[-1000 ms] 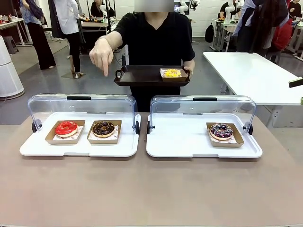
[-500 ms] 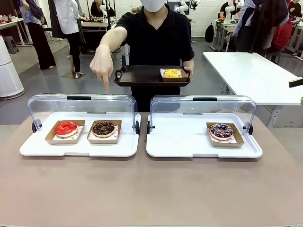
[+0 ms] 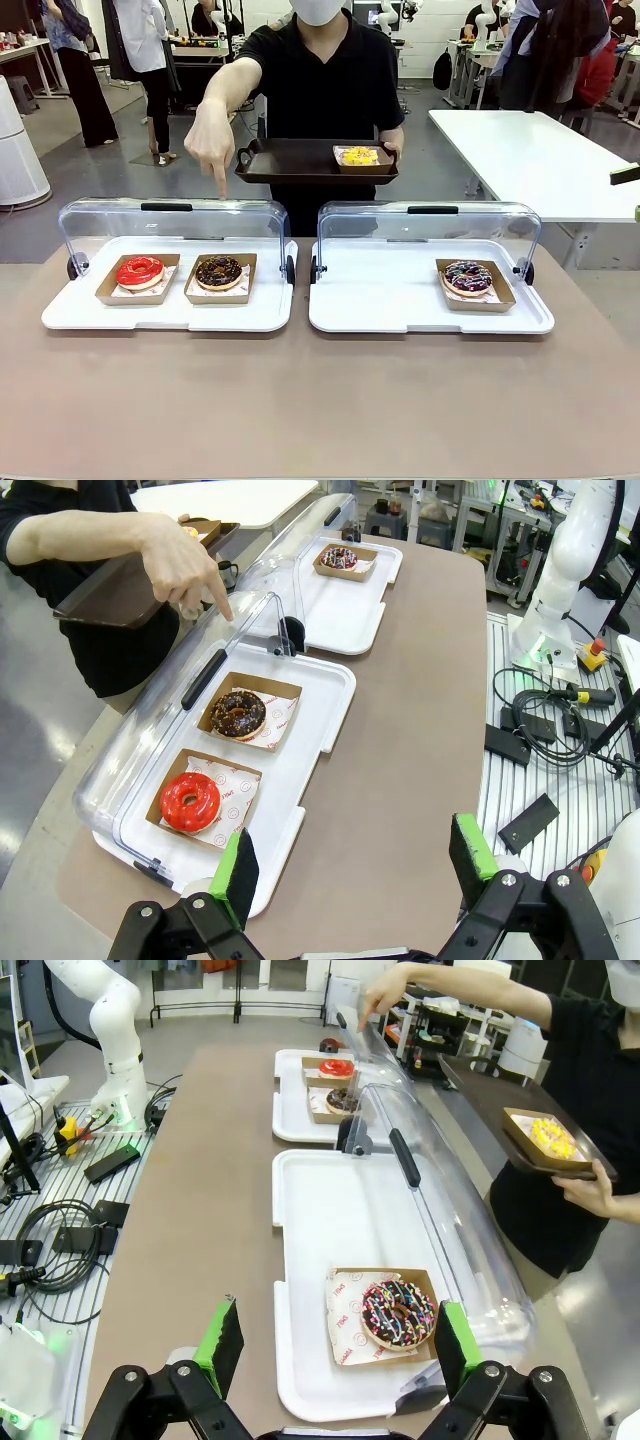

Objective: Provide the desired donut to the person.
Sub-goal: Pick up and lift the Paper togo box containing the Donut pointed at by the person.

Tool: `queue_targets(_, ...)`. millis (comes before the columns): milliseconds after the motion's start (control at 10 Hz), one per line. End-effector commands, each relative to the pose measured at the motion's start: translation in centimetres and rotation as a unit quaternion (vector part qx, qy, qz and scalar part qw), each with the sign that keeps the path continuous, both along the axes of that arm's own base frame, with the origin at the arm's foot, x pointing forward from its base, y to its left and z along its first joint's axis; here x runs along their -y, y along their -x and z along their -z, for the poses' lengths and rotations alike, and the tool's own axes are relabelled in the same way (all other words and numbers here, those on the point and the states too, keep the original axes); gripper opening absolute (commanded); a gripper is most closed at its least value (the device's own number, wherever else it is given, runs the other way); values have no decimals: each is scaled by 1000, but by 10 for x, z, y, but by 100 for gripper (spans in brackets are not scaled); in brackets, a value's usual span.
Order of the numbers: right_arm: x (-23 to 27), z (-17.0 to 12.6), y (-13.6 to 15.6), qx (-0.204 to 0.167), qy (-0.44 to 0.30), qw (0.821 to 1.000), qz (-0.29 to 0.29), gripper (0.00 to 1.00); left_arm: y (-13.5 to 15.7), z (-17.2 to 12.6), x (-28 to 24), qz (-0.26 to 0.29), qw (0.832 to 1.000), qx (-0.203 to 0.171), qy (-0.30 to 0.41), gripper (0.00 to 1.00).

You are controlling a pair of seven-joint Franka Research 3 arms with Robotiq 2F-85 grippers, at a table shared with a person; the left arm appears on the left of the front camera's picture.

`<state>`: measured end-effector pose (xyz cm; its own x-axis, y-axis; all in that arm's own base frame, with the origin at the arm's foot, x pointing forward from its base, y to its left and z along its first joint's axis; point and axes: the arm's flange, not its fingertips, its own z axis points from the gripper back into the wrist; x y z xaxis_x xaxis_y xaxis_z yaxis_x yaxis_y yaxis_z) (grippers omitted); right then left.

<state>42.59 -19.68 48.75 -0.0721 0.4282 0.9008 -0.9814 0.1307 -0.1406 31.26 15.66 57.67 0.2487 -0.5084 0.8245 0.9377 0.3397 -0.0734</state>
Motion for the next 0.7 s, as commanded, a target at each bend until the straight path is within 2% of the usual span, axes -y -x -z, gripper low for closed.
queue_targets(0,2,2,0,6,3,1000,-12,100,1,-16,14,8,999,19,-43,100)
queue_targets(200,2,2,0,6,3,1000,-12,100,-12,-62,56,60,985,50,-156,100)
queue_targets(300,2,2,0,6,3,1000,-12,100,-8,-71,82,85,972,57,-213,100)
queue_targets(500,2,2,0,6,3,1000,-12,100,-7,-79,137,151,928,48,-338,100)
queue_targets(600,2,2,0,6,3,1000,-12,100,-14,-73,168,179,909,40,-374,100)
